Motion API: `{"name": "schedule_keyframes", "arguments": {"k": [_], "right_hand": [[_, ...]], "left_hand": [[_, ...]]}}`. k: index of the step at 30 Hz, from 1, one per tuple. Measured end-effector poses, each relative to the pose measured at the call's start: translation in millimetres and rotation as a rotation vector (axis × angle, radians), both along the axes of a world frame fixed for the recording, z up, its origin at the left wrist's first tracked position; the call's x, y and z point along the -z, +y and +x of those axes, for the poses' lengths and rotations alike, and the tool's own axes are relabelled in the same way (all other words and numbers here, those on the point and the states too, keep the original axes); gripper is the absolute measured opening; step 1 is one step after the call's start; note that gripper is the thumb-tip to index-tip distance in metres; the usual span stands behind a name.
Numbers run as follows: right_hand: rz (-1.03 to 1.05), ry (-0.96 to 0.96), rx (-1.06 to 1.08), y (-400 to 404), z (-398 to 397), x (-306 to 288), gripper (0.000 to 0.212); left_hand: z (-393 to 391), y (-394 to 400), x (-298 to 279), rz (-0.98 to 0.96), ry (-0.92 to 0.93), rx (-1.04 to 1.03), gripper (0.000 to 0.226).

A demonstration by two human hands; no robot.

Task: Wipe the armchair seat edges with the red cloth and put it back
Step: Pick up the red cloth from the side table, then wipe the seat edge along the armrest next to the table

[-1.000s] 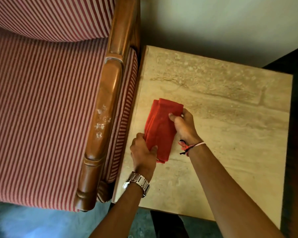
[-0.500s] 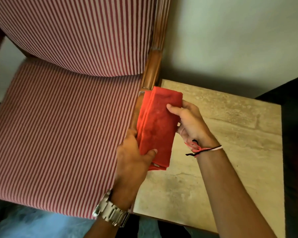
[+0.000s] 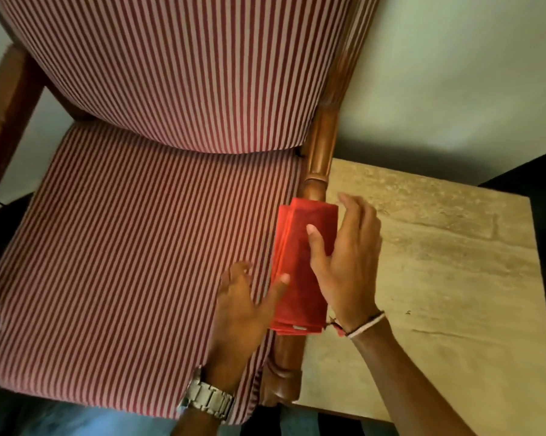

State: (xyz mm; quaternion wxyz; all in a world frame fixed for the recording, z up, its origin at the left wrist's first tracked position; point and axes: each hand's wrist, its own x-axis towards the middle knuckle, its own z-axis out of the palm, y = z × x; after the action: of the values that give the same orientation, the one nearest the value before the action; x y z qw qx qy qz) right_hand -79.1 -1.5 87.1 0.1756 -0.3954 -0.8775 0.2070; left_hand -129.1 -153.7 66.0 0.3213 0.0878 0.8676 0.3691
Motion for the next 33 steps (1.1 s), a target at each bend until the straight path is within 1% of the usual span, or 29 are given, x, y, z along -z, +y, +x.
{"name": "schedule_keyframes", "arguments": {"k": [2,4,5,7,8,10,13,16,18,21,23,25,29,31,33], "right_hand": [[0.051,-0.003,-0.037,-20,-3,4,0.053],[0.051,-0.108,-0.074,-33,-10,17,0.057],[0.046,-0.187,-0.09,-40,-15,27,0.062],[0.066,-0.298,-0.095,-48,-20,43,0.069],[0.09,-0.309,-0.089,-48,-20,47,0.07],[0.124,-0.314,-0.085,-44,-23,55,0.071],[0.16,-0.338,-0.104,-11,-53,54,0.07],[0.177,-0.388,-0.076,16,-85,47,0.071],[0.167,-0.362,-0.07,6,-75,49,0.071],[0.125,-0.371,-0.053,-50,-26,53,0.072],[0.13,-0.389,-0.067,-68,-7,56,0.073],[0.16,-0.394,-0.073,-51,-22,57,0.074],[0.174,-0.411,-0.036,13,-85,50,0.08],[0.163,-0.404,-0.043,8,-80,51,0.082],[0.129,-0.391,-0.039,-28,-47,53,0.081]], "left_hand": [[-21,-13,14,-0.03,0.218,0.099,0.074],[-48,-19,38,-0.143,0.465,0.24,0.067],[-62,-22,55,-0.222,0.538,0.333,0.065],[-85,-23,89,-0.342,0.564,0.537,0.067],[-92,-24,105,-0.375,0.556,0.625,0.069],[-96,-30,135,-0.385,0.569,0.711,0.071],[-93,-38,164,-0.329,0.695,0.713,0.069],[-94,-40,172,-0.302,0.755,0.698,0.068],[-96,-39,174,-0.294,0.772,0.688,0.068],[-95,-41,177,-0.28,0.787,0.682,0.068],[-95,-42,181,-0.273,0.8,0.668,0.067],[-95,-42,183,-0.257,0.82,0.659,0.067],[-95,-42,183,-0.242,0.853,0.647,0.066],[-95,-42,182,-0.245,0.861,0.641,0.066],[-94,-41,181,-0.252,0.86,0.65,0.067]]}}
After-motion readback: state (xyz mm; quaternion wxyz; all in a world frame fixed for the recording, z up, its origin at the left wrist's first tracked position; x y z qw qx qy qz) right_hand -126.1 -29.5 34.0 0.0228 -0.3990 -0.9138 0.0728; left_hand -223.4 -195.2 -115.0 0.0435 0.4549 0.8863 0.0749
